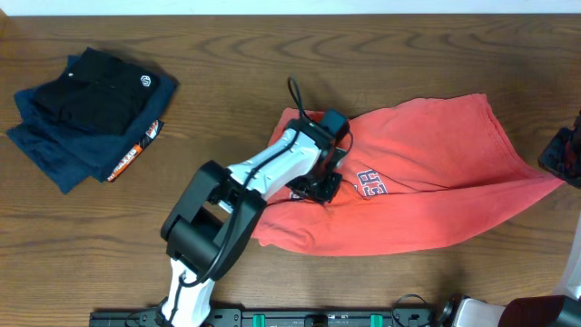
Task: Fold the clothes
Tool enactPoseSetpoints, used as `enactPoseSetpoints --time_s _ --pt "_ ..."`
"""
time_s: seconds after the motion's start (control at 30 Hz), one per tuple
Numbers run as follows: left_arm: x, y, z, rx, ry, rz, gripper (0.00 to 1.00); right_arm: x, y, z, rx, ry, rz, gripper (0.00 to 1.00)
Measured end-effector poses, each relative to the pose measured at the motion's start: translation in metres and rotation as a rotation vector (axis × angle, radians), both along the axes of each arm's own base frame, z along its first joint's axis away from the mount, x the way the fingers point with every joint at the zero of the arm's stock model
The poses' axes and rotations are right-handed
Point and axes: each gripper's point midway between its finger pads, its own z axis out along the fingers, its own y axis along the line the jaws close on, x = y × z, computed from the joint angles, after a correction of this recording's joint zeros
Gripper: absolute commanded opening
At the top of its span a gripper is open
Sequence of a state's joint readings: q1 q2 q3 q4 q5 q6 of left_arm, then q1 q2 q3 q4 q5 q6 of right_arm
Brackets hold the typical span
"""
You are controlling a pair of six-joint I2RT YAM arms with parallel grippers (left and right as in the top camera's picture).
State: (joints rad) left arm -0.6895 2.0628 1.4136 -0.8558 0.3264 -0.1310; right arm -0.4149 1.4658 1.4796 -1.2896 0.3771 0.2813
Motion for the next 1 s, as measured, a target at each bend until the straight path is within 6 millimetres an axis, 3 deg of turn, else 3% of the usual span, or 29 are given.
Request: enactPoseSetpoints --time_s 0.17,0.3,0.4,0.47,0.57,0.63,0.7,0.77,0.87,0.9,0.97,1.0 --pt "0.0 0.004 0.015 -0.005 0.0 0.011 0.06 0.0 0.0 0.0 0.0 0.0 0.0 0.01" --pt "0.018 0.006 0.059 -0.075 -0.089 0.042 0.06 0.0 0.0 0.0 0.002 -0.001 0.001 0.01" --pt "0.052 0.007 0.114 -0.172 -0.302 0.065 0.06 0.003 0.001 0.0 0.006 -0.014 0.003 0.01" --pt "0.095 0.013 0.161 -0.226 -0.553 0.101 0.06 0.014 0.0 0.002 0.011 -0.064 0.013 0.01" --pt "0.166 0.036 0.25 -0.296 -0.955 0.206 0.06 0.038 0.001 0.007 0.026 -0.169 0.039 0.01" --pt "0.188 0.06 0.292 -0.296 -1.09 0.276 0.06 0.046 0.004 0.008 0.047 -0.205 0.054 0.01" --pt "0.192 0.084 0.313 -0.271 -1.126 0.328 0.06 0.048 0.008 0.008 0.066 -0.217 0.063 0.01" --pt "0.172 0.099 0.306 -0.224 -1.039 0.343 0.06 0.048 0.009 0.007 0.072 -0.214 0.065 0.01" --pt "0.11 0.11 0.265 -0.129 -0.761 0.333 0.07 0.038 0.008 0.005 0.066 -0.171 0.053 0.01" --pt "0.091 0.111 0.25 -0.104 -0.669 0.331 0.12 0.034 0.007 0.004 0.059 -0.153 0.046 0.01" --pt "0.051 0.111 0.219 -0.05 -0.478 0.321 0.47 0.026 0.005 0.004 0.041 -0.118 0.034 0.01" --pt "0.033 0.111 0.203 -0.023 -0.389 0.315 0.54 0.023 0.003 0.004 0.027 -0.102 0.027 0.01"
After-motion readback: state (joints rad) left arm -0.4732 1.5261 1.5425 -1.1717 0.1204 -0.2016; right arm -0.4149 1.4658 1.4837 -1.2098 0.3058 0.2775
